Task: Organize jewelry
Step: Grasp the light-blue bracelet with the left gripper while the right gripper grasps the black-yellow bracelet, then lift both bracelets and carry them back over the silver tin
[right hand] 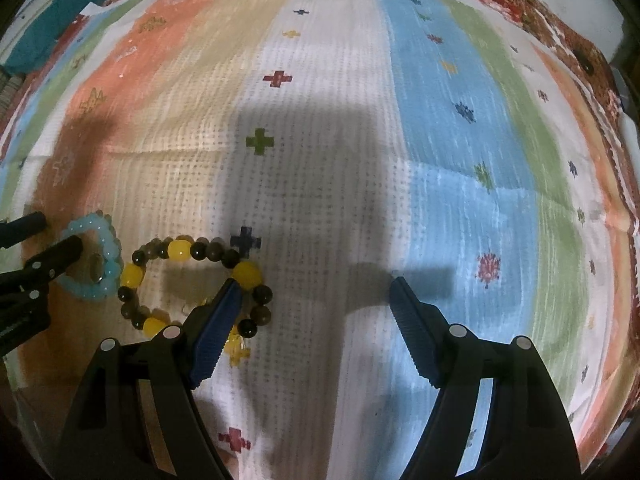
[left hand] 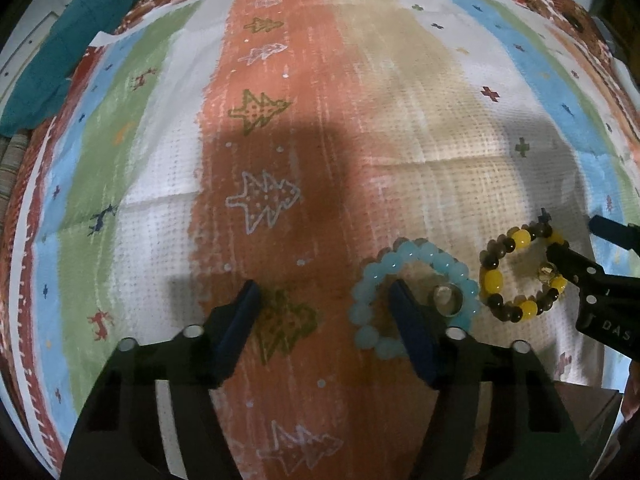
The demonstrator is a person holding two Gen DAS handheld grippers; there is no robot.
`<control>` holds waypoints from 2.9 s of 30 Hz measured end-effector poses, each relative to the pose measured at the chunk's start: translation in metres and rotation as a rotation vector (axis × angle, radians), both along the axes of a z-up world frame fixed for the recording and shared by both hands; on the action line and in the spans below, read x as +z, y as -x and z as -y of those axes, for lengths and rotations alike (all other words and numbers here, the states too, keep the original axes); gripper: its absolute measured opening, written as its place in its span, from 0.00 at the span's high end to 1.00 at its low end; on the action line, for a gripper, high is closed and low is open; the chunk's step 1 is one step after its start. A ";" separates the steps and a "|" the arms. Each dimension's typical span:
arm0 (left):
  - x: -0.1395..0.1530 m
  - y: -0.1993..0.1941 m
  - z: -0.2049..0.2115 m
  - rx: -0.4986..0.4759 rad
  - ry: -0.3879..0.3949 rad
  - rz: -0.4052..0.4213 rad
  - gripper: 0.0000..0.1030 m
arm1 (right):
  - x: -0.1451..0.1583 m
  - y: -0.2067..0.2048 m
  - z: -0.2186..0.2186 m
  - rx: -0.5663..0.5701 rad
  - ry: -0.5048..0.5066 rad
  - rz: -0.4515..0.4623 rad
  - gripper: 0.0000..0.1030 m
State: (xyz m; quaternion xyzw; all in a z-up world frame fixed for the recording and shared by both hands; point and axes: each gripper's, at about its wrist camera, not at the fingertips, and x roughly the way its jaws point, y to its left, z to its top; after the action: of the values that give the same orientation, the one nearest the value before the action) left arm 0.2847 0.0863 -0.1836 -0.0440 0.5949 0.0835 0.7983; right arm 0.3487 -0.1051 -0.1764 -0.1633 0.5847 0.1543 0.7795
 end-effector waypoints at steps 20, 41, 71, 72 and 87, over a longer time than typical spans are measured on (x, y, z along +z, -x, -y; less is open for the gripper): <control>0.031 0.006 0.009 0.002 0.030 0.063 0.90 | 0.032 0.009 -0.005 0.041 -0.024 0.127 0.90; 0.093 0.028 0.032 -0.038 0.086 0.209 0.90 | 0.084 0.040 -0.005 0.063 -0.239 0.122 0.90; 0.134 0.073 0.056 -0.056 0.093 0.306 0.90 | 0.135 0.090 0.003 0.104 -0.282 0.247 0.90; 0.136 0.076 0.057 -0.059 0.091 0.312 0.90 | 0.136 0.091 0.003 0.105 -0.283 0.250 0.90; 0.155 0.100 0.064 -0.069 0.102 0.369 0.89 | 0.149 0.111 0.008 0.119 -0.308 0.310 0.90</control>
State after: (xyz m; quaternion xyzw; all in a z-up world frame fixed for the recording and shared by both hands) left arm 0.1845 0.0220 -0.0290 -0.0784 0.4432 0.0163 0.8928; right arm 0.2380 -0.1133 -0.0273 -0.0984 0.4168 0.2606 0.8653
